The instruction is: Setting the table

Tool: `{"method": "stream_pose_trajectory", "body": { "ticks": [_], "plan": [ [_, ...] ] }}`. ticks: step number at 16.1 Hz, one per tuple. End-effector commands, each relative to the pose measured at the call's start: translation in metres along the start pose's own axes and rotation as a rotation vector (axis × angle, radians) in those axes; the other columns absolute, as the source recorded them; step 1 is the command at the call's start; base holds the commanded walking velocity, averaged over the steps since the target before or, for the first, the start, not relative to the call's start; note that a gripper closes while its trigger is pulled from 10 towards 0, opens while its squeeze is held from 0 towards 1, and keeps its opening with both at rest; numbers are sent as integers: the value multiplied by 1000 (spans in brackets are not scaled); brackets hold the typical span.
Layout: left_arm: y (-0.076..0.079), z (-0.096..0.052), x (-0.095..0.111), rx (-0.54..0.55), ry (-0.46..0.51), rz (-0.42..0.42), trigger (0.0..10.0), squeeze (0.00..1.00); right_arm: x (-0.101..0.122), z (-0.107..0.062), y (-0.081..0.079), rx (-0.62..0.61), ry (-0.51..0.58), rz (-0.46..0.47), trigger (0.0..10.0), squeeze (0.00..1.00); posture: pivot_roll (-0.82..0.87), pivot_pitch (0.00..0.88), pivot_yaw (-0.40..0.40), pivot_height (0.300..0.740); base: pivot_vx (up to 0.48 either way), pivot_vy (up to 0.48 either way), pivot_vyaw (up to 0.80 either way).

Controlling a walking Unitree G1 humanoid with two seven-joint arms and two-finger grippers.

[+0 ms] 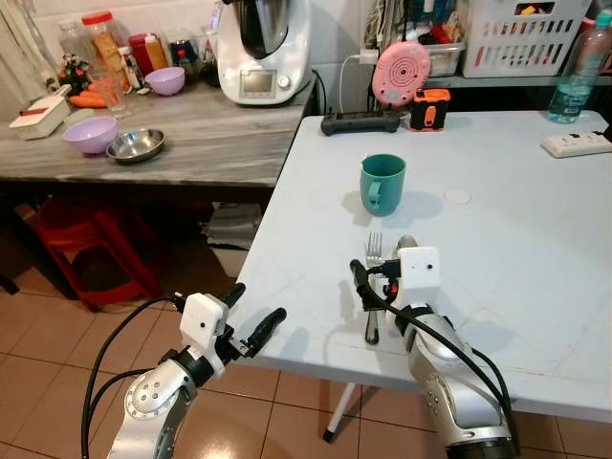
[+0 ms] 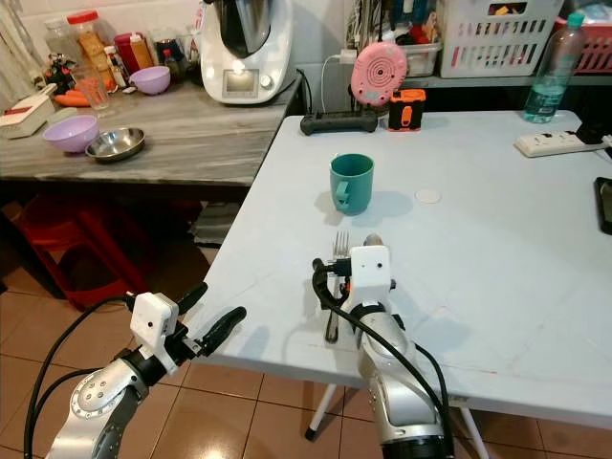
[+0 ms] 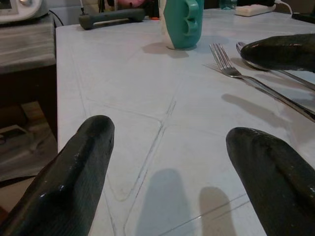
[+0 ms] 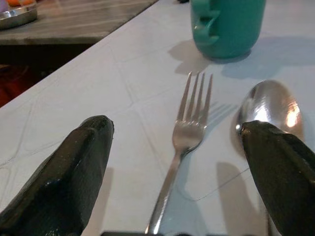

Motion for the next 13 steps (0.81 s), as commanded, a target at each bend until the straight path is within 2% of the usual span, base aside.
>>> {"method": "stream_pose_trajectory", "body": {
  "ticks": [1,5,6,7,8,9,10,11,13],
  "plan": [
    [-1,-2,3,-14,0,15,10000,0,1,3,-8,26,-9,21,10000,0,-57,8,108,740,0,0,0],
    [0,-2,3,-18,1,14,10000,0,0,12,-20,59,-64,45,10000,0,-57,8,105,740,0,0,0],
    [1,0,4,-23,4,14,10000,0,-3,15,-20,44,-99,63,8863,0,-61,9,108,740,0,0,0],
    [1,0,4,-23,5,14,10000,0,-5,15,-20,41,-109,75,5333,0,-61,9,108,740,0,0,0],
    [1,1,5,-24,6,14,10000,0,-6,16,-20,33,-118,65,2980,0,-60,7,108,740,0,0,0],
    [0,1,5,-25,8,14,10000,0,-7,17,-21,38,-127,73,2824,0,-59,7,109,740,0,0,0],
    [1,1,5,-25,9,15,10000,0,-9,18,-20,26,-145,75,1725,0,-59,6,110,740,0,0,0],
    [1,1,6,-26,9,15,10000,0,-11,18,-20,23,-153,79,1843,0,-56,6,110,740,0,0,0],
    [1,1,6,-27,10,14,10000,0,-16,18,-12,-23,-186,78,353,0,-55,6,108,740,0,0,0]
  ]
}}
Point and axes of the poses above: a point about 5 cm out from each wrist's last joint towards the gripper, its own z axis pointing out of the wrist towards the gripper, its own x axis along the axis of the wrist's last joint, y = z × x, the point moved 2 cm from there along z, pointing out of the wrist towards the gripper, and after that the axes turned 7 degrees about z, right-handed, at the moved point
